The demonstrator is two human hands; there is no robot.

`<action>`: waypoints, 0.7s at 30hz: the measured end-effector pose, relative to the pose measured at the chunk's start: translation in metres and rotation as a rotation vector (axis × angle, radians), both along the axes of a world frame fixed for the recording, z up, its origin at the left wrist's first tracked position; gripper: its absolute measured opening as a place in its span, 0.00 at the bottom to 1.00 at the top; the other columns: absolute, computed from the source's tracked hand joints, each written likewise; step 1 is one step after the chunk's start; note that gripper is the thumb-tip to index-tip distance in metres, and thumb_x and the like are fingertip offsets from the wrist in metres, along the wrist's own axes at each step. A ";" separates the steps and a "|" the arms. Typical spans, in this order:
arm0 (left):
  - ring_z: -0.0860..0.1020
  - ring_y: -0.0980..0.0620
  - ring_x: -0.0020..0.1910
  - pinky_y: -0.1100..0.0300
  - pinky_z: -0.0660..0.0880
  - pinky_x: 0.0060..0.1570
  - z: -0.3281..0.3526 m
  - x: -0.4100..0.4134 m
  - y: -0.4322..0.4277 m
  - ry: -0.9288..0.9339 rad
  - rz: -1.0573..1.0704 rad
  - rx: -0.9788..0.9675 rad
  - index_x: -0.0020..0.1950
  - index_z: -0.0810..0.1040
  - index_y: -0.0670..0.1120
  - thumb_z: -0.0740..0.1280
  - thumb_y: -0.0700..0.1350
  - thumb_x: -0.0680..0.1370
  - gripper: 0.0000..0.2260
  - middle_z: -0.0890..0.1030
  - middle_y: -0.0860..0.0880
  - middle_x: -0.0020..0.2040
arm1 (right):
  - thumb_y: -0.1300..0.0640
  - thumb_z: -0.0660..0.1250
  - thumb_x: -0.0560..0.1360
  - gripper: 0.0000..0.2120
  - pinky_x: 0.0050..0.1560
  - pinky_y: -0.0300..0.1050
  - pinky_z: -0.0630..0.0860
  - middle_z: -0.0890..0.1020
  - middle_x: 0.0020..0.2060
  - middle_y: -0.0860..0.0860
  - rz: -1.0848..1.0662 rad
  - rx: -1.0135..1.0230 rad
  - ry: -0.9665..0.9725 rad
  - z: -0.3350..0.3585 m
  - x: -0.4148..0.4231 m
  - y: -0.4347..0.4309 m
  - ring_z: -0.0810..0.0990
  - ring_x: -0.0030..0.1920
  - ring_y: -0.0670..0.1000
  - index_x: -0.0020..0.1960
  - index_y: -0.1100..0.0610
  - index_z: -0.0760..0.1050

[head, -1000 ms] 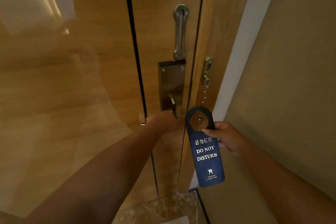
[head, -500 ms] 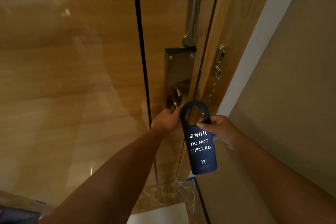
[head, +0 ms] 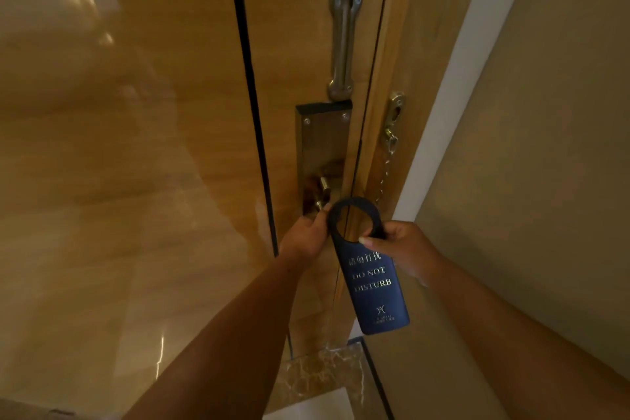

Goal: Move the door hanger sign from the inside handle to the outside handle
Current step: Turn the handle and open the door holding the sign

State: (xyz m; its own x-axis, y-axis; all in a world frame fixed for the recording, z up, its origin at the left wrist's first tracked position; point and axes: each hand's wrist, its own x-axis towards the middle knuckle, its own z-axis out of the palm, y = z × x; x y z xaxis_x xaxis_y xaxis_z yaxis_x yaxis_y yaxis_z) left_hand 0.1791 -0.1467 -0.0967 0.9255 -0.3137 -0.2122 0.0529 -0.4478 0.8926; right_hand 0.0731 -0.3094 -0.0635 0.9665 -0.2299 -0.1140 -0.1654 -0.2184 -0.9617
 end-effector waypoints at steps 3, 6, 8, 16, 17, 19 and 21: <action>0.74 0.49 0.42 0.55 0.67 0.43 0.003 0.000 0.002 -0.081 -0.085 0.147 0.61 0.74 0.55 0.54 0.60 0.78 0.18 0.78 0.46 0.48 | 0.57 0.73 0.69 0.05 0.40 0.35 0.74 0.83 0.33 0.44 -0.083 -0.123 -0.067 0.004 -0.010 0.007 0.82 0.37 0.41 0.38 0.47 0.80; 0.75 0.45 0.46 0.52 0.72 0.48 0.008 0.002 0.002 -0.094 -0.127 0.191 0.62 0.74 0.53 0.53 0.61 0.78 0.20 0.78 0.43 0.51 | 0.52 0.72 0.70 0.06 0.30 0.27 0.70 0.81 0.29 0.36 -0.104 -0.269 -0.095 0.012 -0.024 0.014 0.78 0.33 0.34 0.37 0.43 0.77; 0.77 0.43 0.47 0.48 0.74 0.52 0.012 0.000 0.003 -0.049 -0.115 0.133 0.55 0.77 0.51 0.53 0.65 0.76 0.22 0.79 0.42 0.50 | 0.52 0.71 0.70 0.06 0.29 0.27 0.70 0.80 0.30 0.32 -0.105 -0.297 -0.096 0.018 -0.030 0.014 0.78 0.33 0.34 0.37 0.43 0.77; 0.75 0.43 0.40 0.50 0.71 0.45 0.000 -0.032 0.010 0.044 -0.073 0.007 0.51 0.77 0.38 0.52 0.73 0.66 0.40 0.76 0.48 0.35 | 0.57 0.72 0.70 0.02 0.43 0.45 0.79 0.84 0.38 0.52 -0.140 -0.257 -0.109 0.024 -0.048 0.000 0.83 0.40 0.50 0.41 0.50 0.81; 0.75 0.45 0.40 0.49 0.72 0.45 0.002 -0.043 0.014 0.053 -0.088 0.007 0.51 0.78 0.40 0.53 0.72 0.68 0.37 0.76 0.49 0.36 | 0.57 0.72 0.70 0.02 0.42 0.43 0.79 0.84 0.38 0.52 -0.159 -0.234 -0.119 0.025 -0.051 0.001 0.83 0.40 0.49 0.41 0.51 0.81; 0.77 0.46 0.41 0.46 0.75 0.50 0.005 -0.067 0.020 0.045 -0.146 0.027 0.55 0.77 0.47 0.58 0.62 0.76 0.22 0.77 0.47 0.40 | 0.58 0.72 0.70 0.03 0.38 0.37 0.78 0.84 0.35 0.49 -0.204 -0.159 -0.140 0.026 -0.055 0.002 0.83 0.37 0.46 0.40 0.52 0.81; 0.78 0.41 0.45 0.47 0.76 0.51 0.005 -0.089 0.027 0.030 -0.178 0.033 0.56 0.76 0.45 0.59 0.55 0.79 0.15 0.77 0.46 0.42 | 0.60 0.72 0.70 0.04 0.38 0.40 0.78 0.83 0.34 0.49 -0.220 -0.105 -0.143 0.023 -0.064 0.004 0.81 0.36 0.46 0.38 0.52 0.80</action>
